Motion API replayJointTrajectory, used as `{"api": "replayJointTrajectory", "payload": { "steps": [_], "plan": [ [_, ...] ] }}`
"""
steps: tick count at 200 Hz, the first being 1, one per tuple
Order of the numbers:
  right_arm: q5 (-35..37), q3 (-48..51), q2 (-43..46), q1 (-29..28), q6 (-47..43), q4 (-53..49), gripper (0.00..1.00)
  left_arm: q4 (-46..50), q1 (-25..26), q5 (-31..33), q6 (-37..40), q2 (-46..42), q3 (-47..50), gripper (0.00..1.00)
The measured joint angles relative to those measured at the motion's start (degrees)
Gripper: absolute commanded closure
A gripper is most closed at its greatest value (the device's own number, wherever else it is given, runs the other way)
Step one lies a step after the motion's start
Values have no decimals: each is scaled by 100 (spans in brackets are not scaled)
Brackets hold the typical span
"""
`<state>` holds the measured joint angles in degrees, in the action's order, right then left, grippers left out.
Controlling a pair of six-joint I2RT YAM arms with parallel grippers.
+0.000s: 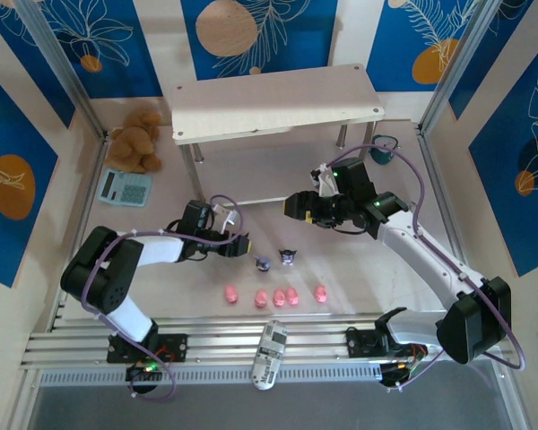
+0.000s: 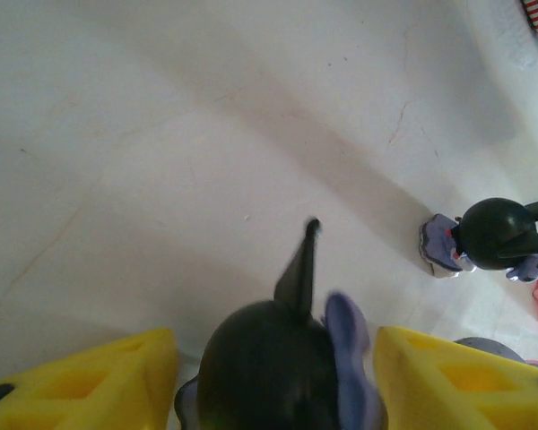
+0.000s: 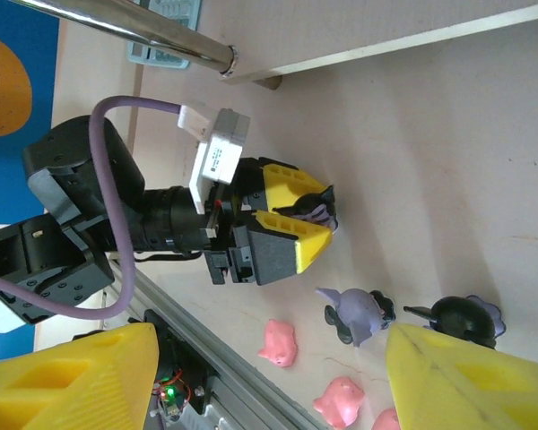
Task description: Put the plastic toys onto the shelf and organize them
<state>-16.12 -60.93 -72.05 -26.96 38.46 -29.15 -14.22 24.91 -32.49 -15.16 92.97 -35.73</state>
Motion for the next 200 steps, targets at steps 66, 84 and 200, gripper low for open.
{"api": "replayJointTrajectory", "payload": {
  "steps": [66, 84, 200],
  "plan": [
    [-46, 0, -63, -2, 2, 96, 32, 24, -2, 197, 22, -208, 50, 37],
    [-46, 0, -63, 0, 0, 103, 32, 107, -2, 350, 66, -409, 55, 37],
    [219, 96, 275, 352, -350, -321, 32, 1655, 1622, 1447, 1818, -2111, -212, 20]
  ]
}}
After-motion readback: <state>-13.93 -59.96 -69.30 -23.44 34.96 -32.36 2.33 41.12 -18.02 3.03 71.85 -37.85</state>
